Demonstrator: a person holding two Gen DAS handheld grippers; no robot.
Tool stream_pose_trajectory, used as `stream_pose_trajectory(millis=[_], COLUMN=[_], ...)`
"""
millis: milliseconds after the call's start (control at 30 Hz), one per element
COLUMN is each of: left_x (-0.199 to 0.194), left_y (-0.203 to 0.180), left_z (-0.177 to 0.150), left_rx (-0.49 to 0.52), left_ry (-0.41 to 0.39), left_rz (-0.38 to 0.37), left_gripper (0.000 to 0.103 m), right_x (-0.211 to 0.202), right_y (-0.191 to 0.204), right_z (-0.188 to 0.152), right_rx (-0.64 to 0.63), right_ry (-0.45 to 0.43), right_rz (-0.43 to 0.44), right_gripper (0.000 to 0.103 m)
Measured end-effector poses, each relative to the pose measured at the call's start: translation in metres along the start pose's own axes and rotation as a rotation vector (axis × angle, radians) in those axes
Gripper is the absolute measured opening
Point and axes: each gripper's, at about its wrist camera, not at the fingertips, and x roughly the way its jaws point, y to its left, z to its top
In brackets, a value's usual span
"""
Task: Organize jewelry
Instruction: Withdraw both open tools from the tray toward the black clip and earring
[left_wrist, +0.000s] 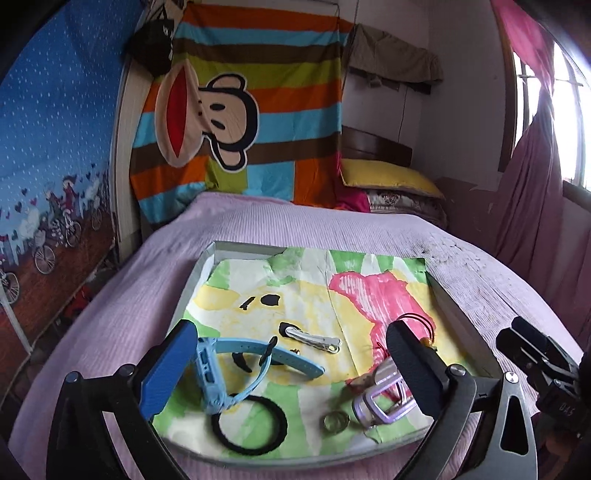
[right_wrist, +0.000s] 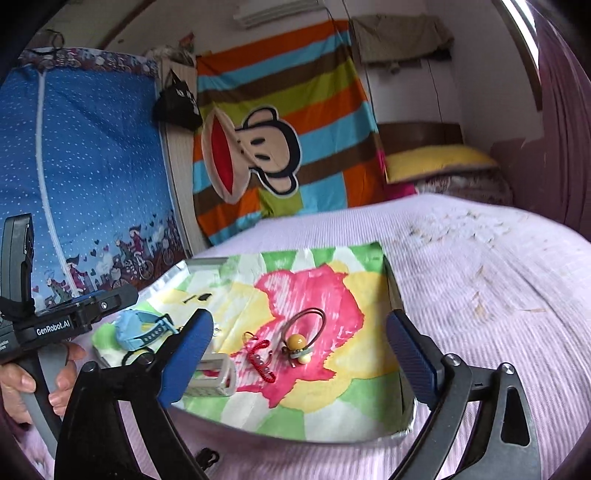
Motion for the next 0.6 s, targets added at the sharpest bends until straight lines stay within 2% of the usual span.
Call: stream_pose_trajectory(millis=[67, 233, 600], left_x=[-0.011, -0.036, -0.080], left_y=[-0.001, -0.003, -0.008], left_z=[-0.005, -0.022, -0.054], left_rx=[0.010, 0.019, 0.038], left_ry=[-0.021, -0.060, -0.125], left_rz=[0.003, 0.011, 0.000], left_gripper=[0.103, 0.103, 0.103], right_x=[-0.013, -0.045, -0.093], right_y=[0.003, 0.014, 0.032], right_z=[-0.002, -0.007, -0.029], right_rx=[-0.009, -0.039, -0.083], right_ry=[-0.031, -0.090, -0.120], right_rz=[-0.001, 0.009, 0.011], right_gripper=[0.100, 0.102, 0.102])
